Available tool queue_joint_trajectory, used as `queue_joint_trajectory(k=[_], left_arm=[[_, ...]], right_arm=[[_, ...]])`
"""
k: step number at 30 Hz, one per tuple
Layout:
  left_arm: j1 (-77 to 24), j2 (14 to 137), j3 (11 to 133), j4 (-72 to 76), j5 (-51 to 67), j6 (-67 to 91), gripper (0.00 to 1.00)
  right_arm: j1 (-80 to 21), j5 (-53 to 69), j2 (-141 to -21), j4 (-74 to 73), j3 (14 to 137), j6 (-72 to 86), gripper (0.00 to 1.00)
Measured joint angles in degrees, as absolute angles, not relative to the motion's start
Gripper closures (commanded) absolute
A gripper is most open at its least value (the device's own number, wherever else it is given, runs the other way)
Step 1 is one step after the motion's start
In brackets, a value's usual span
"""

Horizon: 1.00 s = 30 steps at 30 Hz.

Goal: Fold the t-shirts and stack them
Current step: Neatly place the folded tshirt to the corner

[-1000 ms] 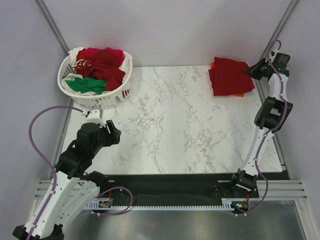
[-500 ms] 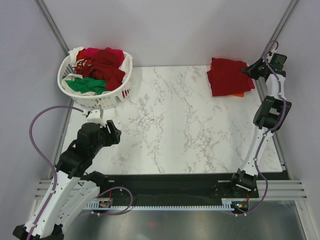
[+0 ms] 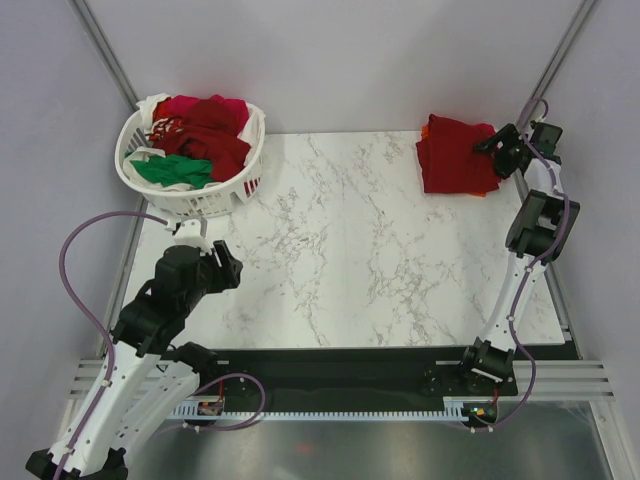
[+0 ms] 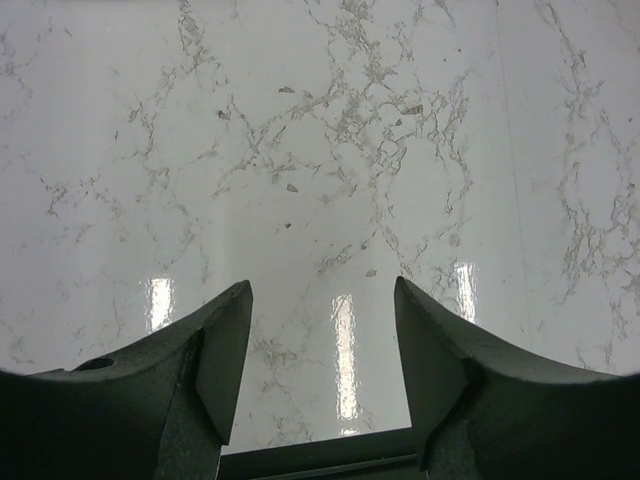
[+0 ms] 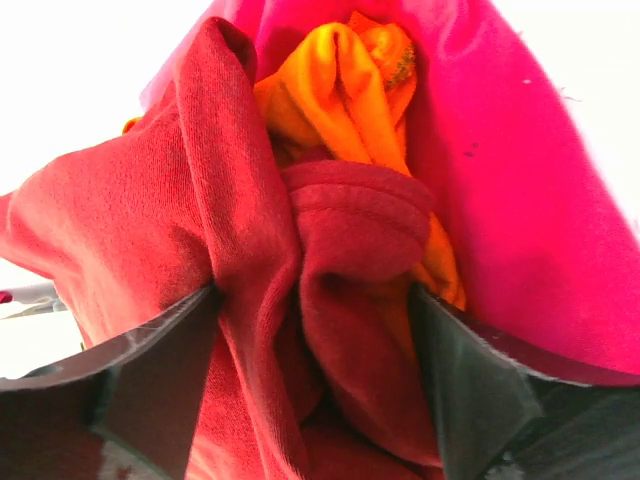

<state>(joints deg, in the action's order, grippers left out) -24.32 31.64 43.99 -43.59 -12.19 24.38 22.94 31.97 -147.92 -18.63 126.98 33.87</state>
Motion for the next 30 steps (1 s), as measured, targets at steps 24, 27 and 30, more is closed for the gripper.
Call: queue_joint_trajectory(k=[24, 27, 30], left_arm=[[-24.32, 30.68, 43.86, -43.57, -12.53, 24.38, 0.34], [-24.32, 30.68, 43.83, -43.57, -13.15, 24.38, 0.34], [-24.32, 30.70, 43.83, -43.57, -13.41, 24.36, 0.34]], right_arm=[[11.84, 11.00, -125.80, -20.97, 126.30, 24.10, 0.86], [7.92, 10.76, -129.99, -20.25, 126.85, 24.01, 0.86], [5.58, 10.92, -135.13, -19.35, 126.91, 24.64, 0.87]])
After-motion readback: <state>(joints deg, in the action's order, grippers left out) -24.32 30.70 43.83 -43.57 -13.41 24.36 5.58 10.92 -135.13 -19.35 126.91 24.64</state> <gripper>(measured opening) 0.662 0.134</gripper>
